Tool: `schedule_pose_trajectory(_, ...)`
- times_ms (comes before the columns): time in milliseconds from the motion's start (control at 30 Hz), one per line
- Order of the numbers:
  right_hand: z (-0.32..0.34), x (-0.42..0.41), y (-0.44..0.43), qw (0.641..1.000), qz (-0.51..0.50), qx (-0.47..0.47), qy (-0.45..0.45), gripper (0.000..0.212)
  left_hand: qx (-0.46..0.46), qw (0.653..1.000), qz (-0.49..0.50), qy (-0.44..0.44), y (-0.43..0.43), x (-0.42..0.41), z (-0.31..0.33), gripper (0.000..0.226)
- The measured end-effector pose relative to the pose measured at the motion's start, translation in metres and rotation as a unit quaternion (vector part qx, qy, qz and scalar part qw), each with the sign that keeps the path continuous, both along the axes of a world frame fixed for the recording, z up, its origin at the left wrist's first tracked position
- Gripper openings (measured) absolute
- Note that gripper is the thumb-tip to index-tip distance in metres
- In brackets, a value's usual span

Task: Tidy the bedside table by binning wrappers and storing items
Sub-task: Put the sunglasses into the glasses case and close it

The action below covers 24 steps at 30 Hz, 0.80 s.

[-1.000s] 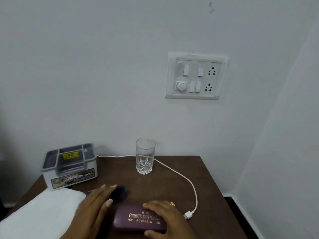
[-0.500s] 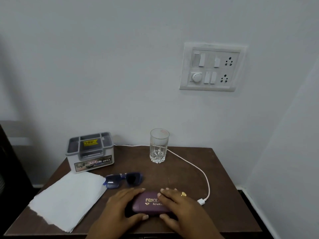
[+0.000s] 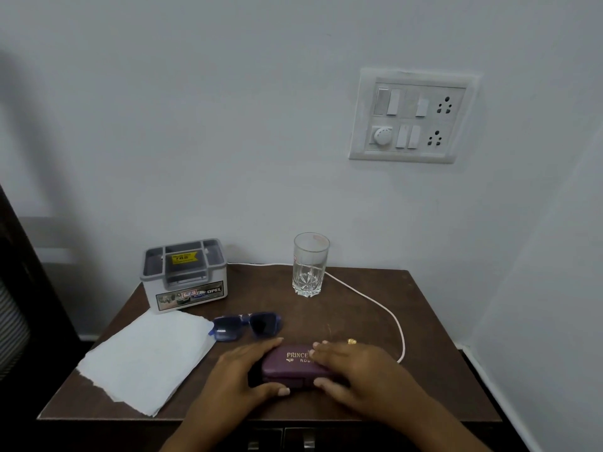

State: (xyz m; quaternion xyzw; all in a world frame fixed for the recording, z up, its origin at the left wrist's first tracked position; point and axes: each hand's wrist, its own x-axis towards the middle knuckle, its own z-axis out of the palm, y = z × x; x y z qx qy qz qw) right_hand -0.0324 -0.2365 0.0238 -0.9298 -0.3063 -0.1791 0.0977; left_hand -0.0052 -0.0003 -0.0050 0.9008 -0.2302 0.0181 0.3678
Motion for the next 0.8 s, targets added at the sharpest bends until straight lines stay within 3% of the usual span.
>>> schedule_pose_trajectory(67, 0.008, 0.004, -0.008, 0.99, -0.007, 0.09, 0.107, 0.042, -0.002, 1.0, 0.004, 0.014, -0.001, 0.0, 0.0, 0.088)
schedule_pose_trajectory(167, 0.012, 0.013, -0.008, 0.957, -0.041, 0.237, 0.162, 0.033, -0.018, 0.999, 0.006, 0.028, 0.0, 0.0, -0.004, 0.099)
schedule_pose_trajectory(267, 0.009, 0.026, -0.007, 0.892, -0.097, 0.387, 0.213, 0.015, -0.034, 0.999, -0.015, 0.039, -0.001, 0.001, -0.006, 0.097)
schedule_pose_trajectory(333, 0.001, 0.034, -0.009, 0.857, -0.128, 0.44, 0.236, 0.012, -0.035, 0.998, -0.015, 0.045, -0.002, 0.002, -0.005, 0.096)
schedule_pose_trajectory(533, -0.018, 0.042, -0.019, 0.834, -0.22, 0.455, 0.222, 0.011, -0.004, 0.998, 0.006, 0.059, -0.007, 0.002, -0.001, 0.094)
schedule_pose_trajectory(800, -0.019, 0.037, -0.027, 0.864, -0.226, 0.419, 0.161, 0.016, 0.026, 0.996, 0.082, 0.019, -0.025, -0.004, 0.004, 0.096)
